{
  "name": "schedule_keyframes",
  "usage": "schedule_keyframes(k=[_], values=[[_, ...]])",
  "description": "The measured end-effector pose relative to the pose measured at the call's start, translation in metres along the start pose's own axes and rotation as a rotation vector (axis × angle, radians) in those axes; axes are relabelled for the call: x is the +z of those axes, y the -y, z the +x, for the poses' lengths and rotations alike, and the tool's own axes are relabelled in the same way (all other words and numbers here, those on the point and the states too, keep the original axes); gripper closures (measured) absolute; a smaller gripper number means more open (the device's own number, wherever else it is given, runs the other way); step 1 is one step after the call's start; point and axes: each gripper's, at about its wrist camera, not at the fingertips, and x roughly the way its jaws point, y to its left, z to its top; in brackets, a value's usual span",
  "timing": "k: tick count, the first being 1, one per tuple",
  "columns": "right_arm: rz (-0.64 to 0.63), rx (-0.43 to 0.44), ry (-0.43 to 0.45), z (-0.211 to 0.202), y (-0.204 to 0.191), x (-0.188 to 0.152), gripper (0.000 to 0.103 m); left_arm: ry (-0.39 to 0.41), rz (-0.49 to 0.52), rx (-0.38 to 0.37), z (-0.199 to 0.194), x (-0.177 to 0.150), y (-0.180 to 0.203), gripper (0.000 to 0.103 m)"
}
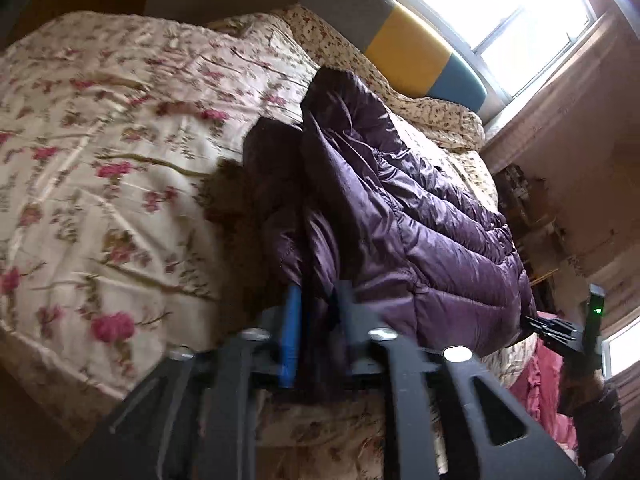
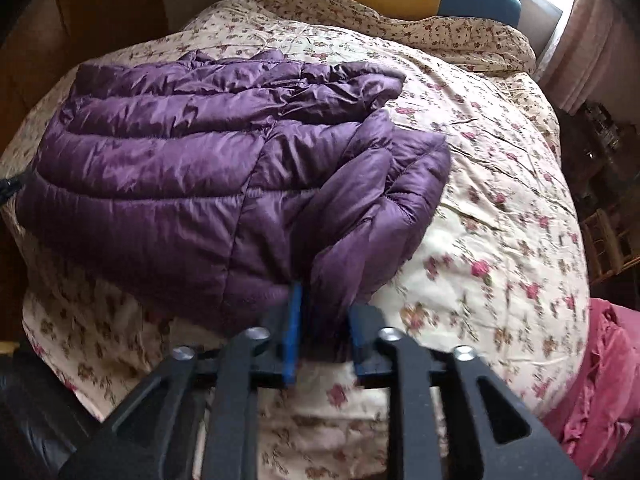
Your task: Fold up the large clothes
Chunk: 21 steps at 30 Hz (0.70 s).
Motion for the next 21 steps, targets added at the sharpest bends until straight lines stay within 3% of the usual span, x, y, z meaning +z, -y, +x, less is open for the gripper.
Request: schedule_keyframes(k=[1,2,4,7,15,17,18,20,21], values=[[0.005,0.002,0.013,-0.005,0.003,0.001,0.056,0.023,-0.012,-0.006,-0.006,0.002,-0.001,0.04],[0.013,0.003,0.031,-0.011,0.005,0.004,0.054,0.049,-0.02,-0.004,-0.012,0.003,-0.002,0.036],[0.043,0.01,0.068,-0.018,0.008,0.015,0.043,0.075,-0.028,-0.013,-0.017,0.016,-0.004,0.036],[0.091,0.035,0.122,-0.014,0.017,0.048,0.038,0.098,-0.045,-0.022,-0.009,0.04,-0.004,0.036],[0.269,0.05,0.102,0.048,0.053,0.121,0.035,0.059,-0.123,-0.025,0.048,0.103,0.004,0.036],[0.322,0.086,0.065,0.069,0.061,0.131,0.035,0.025,-0.143,-0.019,0.062,0.111,0.005,0.056],[0.346,0.105,0.046,0.078,0.063,0.134,0.035,0.005,-0.148,-0.009,0.069,0.114,0.006,0.061],[0.368,0.152,0.033,0.088,0.063,0.138,0.06,-0.015,-0.115,0.021,0.079,0.117,0.011,0.088],[0.359,0.151,0.034,0.088,0.061,0.139,0.076,-0.014,-0.099,0.036,0.079,0.117,0.012,0.091]])
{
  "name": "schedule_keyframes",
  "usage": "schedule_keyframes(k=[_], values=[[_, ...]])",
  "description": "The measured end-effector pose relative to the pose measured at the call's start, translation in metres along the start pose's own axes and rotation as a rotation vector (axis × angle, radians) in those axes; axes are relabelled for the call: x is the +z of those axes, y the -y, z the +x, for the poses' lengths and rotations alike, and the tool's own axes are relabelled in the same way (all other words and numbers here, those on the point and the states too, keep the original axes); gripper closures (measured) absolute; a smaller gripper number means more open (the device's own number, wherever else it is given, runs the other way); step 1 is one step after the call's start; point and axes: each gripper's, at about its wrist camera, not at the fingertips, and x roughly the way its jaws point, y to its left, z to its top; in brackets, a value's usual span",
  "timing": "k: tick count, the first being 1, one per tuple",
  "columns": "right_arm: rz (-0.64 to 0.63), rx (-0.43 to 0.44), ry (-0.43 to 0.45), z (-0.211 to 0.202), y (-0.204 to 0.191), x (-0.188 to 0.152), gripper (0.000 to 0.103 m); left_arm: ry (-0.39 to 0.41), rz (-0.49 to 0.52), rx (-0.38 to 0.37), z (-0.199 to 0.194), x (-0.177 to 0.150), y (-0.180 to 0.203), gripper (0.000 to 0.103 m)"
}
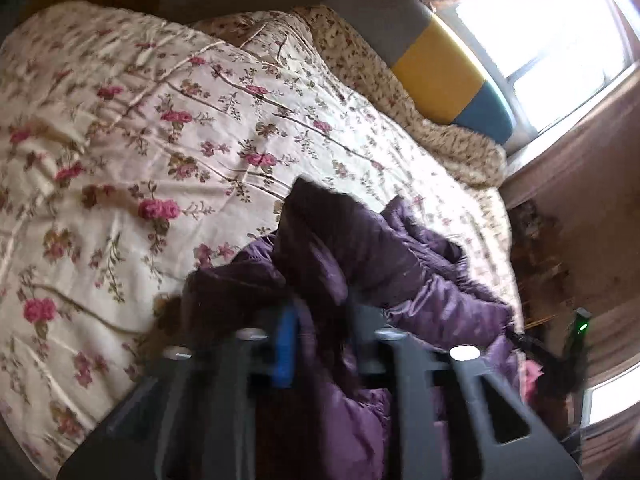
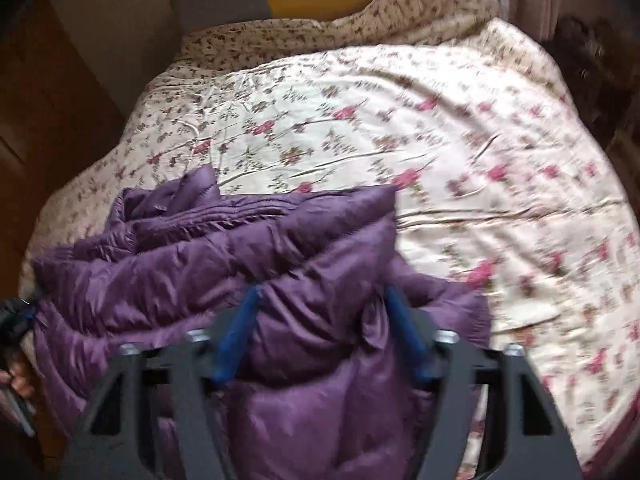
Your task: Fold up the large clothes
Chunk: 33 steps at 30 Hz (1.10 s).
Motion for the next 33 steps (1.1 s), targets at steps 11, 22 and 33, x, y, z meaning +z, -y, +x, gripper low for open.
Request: schedule_keyframes(k=[11,22,33], values=[[-0.127,-0.197,0.281,-0.042,-0.032,0.005,0.098,0.185,0.17,0.147,-0.016,0.01,0.038,0.099],[-0.134,-0.405,0.221,0.038,-0.032,0.006,0.094,0.168,0.304,0.383,0.054,0.003,0.041,0.099],[-0.181,-0.494,0.17,0.084,-0.034,-0.001,0.091,0.157,0.266,0.361,0.082,-0.006,0.025,0.099]])
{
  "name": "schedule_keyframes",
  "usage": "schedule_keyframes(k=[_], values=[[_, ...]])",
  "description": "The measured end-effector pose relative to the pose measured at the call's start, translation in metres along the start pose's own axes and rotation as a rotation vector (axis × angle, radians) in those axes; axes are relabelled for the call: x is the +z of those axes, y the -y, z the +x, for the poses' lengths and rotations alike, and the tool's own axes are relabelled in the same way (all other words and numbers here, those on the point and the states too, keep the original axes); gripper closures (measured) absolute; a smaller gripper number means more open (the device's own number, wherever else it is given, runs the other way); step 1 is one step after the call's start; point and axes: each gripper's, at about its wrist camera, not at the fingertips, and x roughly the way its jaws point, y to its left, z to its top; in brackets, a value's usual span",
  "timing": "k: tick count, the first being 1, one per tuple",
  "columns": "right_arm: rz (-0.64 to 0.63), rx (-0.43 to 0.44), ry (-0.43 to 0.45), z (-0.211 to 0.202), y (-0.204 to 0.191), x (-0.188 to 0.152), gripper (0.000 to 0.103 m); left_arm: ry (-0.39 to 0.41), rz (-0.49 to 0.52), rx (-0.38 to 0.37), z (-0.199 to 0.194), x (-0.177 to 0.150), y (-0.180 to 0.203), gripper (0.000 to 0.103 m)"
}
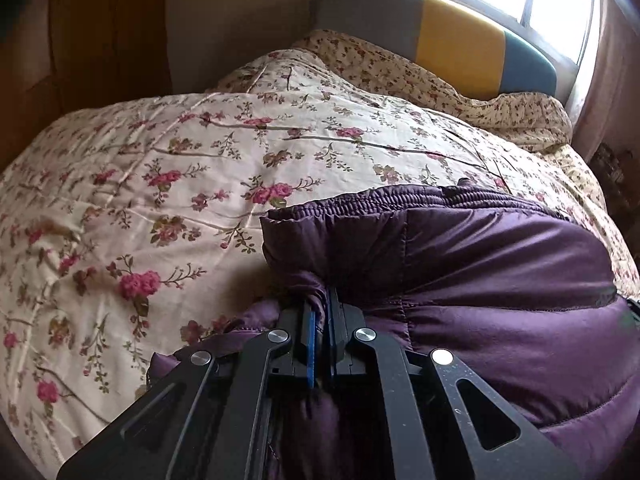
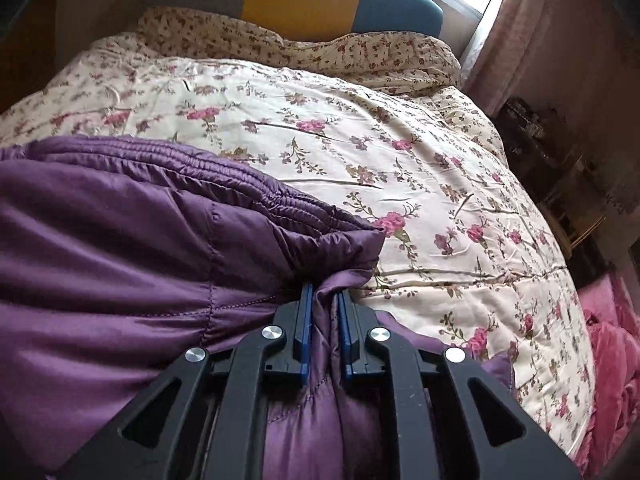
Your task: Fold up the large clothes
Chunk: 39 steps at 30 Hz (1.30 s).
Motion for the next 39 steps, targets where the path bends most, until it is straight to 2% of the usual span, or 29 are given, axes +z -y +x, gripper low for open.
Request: schedule_keyframes(k=[4,6,7,8,9,10,12,19,24,29,34,39], values=[[0.003,0.001,0.0,-0.001,0.001,0.0,0.091,-0.001,-0.006,-0.008,-0.003,0.0,0.0,0.098],[-0.002,-0.004,-0.003,-0.002,0.001,0.001,0.091,-0.002,-0.008,-0.006,-0.009,0.003,0.0,0.094],[-0.004,-0.009,-0.004,-0.004,0.001,0.002,0.09,-0.001,-0.014,0.003,-0.013,0.004,-0.001,0.081],[-0.004,-0.014,-0.004,-0.005,0.002,0.003,0.089,0.005,-0.023,0.006,-0.02,0.005,-0.002,0.059],[-0.004,-0.025,-0.004,-0.008,0.002,0.004,0.082,0.022,-0.03,0.001,-0.027,0.006,-0.003,0.047],[-0.001,-0.039,0.002,-0.012,0.004,0.005,0.072,0.061,-0.039,-0.007,-0.038,0.005,-0.003,0.035],[0.016,-0.035,0.02,-0.02,0.01,0.006,0.058,0.096,-0.035,-0.015,-0.055,0.006,-0.001,0.035],[0.016,0.019,0.113,-0.074,0.005,0.006,0.046,0.178,0.0,-0.053,-0.103,0.003,0.02,0.035],[0.004,0.118,0.168,-0.113,-0.022,0.003,0.041,0.205,0.024,-0.087,-0.121,-0.006,0.035,0.035],[-0.009,0.207,0.179,-0.135,-0.053,-0.006,0.039,0.217,0.043,-0.11,-0.131,-0.016,0.045,0.035],[-0.031,0.221,0.178,-0.139,-0.07,-0.016,0.038,0.208,0.055,-0.122,-0.13,-0.022,0.047,0.035],[-0.023,0.211,0.15,-0.125,-0.076,-0.021,0.038,0.187,0.059,-0.132,-0.117,-0.029,0.047,0.035]])
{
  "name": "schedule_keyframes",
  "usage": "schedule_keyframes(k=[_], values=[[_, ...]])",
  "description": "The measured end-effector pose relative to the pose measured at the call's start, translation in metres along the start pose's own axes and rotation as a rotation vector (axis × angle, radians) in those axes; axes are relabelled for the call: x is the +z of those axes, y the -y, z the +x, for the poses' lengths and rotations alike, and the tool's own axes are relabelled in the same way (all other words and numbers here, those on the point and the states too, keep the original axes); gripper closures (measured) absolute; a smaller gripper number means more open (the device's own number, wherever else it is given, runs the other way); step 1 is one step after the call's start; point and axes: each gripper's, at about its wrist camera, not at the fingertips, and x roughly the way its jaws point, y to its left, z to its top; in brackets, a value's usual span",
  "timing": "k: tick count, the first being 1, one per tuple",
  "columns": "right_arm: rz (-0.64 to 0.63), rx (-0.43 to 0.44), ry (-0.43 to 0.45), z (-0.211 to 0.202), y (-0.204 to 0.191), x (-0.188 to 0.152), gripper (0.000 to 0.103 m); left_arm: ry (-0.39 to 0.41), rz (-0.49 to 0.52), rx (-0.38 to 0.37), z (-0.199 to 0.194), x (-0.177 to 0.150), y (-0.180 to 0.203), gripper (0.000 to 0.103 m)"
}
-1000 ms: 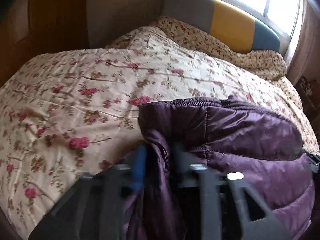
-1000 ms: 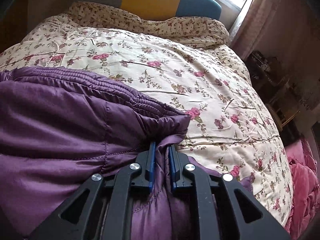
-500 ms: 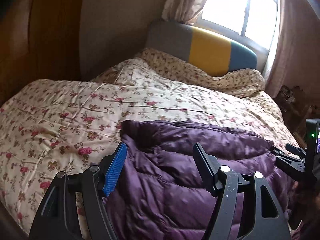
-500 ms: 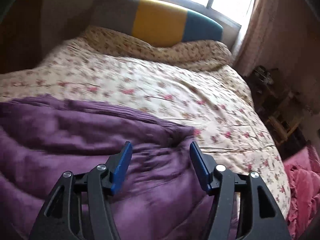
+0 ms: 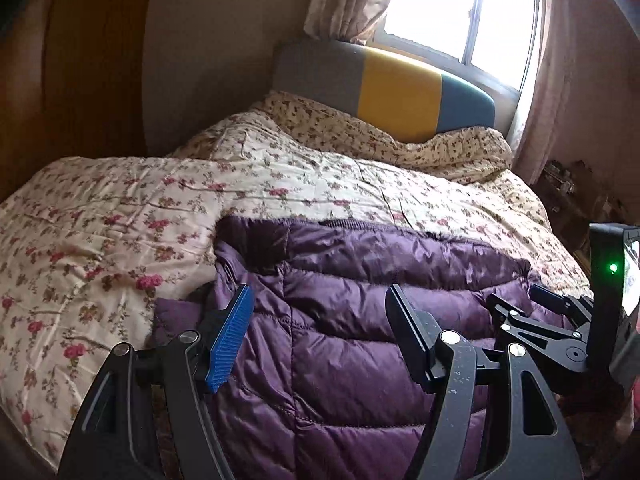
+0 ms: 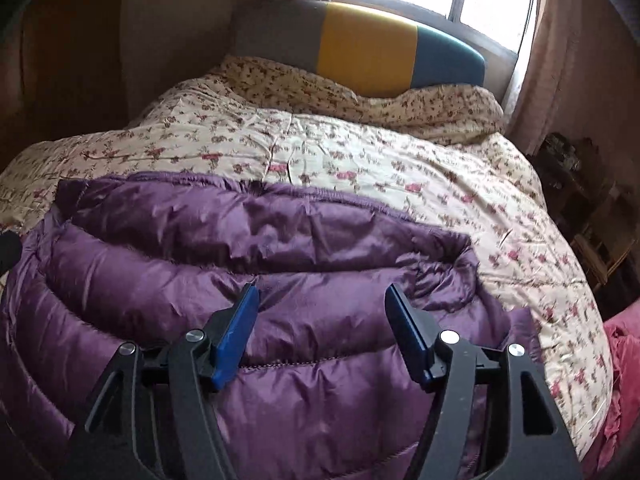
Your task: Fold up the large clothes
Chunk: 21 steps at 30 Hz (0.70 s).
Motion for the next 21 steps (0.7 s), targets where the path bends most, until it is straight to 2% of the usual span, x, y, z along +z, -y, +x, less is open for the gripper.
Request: schedule_keyframes(k=[7,21], values=[[-0.016,-0.024,-0.026,0.019,-0.006,-0.012,0.036,-0.064,-0.014,0.022,0.034,-0.022,-0.018,0.035],[-0.03,-0.026,-0.044,0.048,-0.017,-0.026,0.035,-0.085,-0.042,-0.002,0.055,-0.036,-0.025,0.035]])
